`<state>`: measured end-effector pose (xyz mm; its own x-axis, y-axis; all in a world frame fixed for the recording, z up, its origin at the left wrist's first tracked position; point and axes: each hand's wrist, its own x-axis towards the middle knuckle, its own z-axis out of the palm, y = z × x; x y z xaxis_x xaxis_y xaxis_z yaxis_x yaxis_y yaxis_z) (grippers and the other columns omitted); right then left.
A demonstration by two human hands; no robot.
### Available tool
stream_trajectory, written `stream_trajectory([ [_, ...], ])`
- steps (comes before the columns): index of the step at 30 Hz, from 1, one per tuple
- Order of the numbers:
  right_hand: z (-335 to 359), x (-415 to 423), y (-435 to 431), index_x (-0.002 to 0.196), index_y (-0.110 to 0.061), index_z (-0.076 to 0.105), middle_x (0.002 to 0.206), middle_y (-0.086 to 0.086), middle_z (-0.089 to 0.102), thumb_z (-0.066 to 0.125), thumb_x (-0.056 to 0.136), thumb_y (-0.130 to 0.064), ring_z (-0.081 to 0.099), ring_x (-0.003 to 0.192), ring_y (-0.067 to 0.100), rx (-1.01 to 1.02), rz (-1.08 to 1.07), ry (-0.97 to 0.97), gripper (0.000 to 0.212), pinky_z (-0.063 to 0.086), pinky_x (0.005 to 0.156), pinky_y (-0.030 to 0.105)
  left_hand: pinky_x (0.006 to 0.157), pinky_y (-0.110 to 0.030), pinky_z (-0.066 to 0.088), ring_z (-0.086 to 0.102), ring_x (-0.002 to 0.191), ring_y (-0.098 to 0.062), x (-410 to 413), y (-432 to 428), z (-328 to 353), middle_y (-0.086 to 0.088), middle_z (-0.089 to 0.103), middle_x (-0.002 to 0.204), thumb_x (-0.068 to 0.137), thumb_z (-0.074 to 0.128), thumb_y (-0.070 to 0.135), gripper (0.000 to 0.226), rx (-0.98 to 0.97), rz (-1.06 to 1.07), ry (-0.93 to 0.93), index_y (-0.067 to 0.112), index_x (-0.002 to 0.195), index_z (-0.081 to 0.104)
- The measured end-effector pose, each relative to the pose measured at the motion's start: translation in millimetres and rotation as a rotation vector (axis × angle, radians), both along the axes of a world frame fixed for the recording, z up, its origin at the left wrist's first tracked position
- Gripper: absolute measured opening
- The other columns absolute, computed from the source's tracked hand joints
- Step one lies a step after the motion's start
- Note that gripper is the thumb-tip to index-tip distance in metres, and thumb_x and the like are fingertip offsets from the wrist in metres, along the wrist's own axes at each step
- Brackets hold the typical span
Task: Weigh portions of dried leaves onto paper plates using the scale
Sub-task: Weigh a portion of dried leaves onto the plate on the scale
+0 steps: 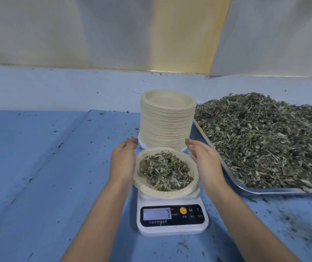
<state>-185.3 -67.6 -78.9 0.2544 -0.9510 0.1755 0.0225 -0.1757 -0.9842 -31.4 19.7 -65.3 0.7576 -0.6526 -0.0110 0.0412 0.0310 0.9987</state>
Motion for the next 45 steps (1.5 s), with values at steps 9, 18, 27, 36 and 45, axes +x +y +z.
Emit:
stream_trajectory([
  [9,5.5,-0.3,8.5,0.108,-0.027,0.07,0.084,-0.027,0.069,0.046,0.095,-0.016,0.059,0.092,0.027,-0.002,-0.055,0.025,0.029,0.049,0.086,0.044,0.099,-0.042,0.046,0.06,0.108,-0.02,0.7,-0.9,-2.4,-0.002,0.064,0.117,0.091,0.046,0.004,0.032,0.036,0.016,0.027,0.014,0.117,0.063],
  [18,21.9,15.4,15.7,0.101,-0.018,0.072,0.108,-0.006,0.069,0.048,0.091,-0.005,0.061,0.108,0.014,0.01,-0.019,-0.092,0.029,0.046,0.1,0.036,0.07,-0.031,0.052,0.062,0.099,-0.027,25.7,11.9,11.8,-0.008,0.059,0.119,0.085,0.047,-0.018,0.036,-0.05,-0.04,0.236,0.007,0.108,0.061],
  [27,25.0,72.0,30.7,0.109,-0.02,0.067,0.104,-0.01,0.063,0.051,0.089,-0.008,0.055,0.103,0.007,0.05,0.125,-0.01,0.028,0.042,0.086,0.022,0.087,-0.035,0.048,0.059,0.103,-0.027,94.7,44.3,13.5,-0.008,0.061,0.113,0.084,0.045,-0.019,0.038,-0.107,0.276,0.193,0.009,0.105,0.062],
  [36,24.8,149.7,50.1,0.082,0.005,0.065,0.068,0.005,0.06,0.05,0.087,-0.006,0.058,0.063,0.017,0.155,0.402,0.272,0.019,0.056,0.071,0.031,0.081,-0.03,0.049,0.061,0.093,-0.025,122.6,27.7,-16.5,-0.013,0.063,0.105,0.083,0.038,-0.016,0.036,-0.182,0.785,0.322,0.008,0.092,0.063],
  [45,7.1,199.8,48.9,0.072,-0.013,0.047,0.063,0.006,0.04,0.041,0.087,-0.002,0.04,0.053,0.018,0.339,0.527,0.471,0.02,0.045,0.06,0.027,0.098,-0.038,0.045,0.056,0.113,-0.031,142.3,-9.0,-36.7,-0.019,0.058,0.124,0.09,0.04,-0.009,0.037,-0.125,0.631,0.375,-0.001,0.123,0.055],
])
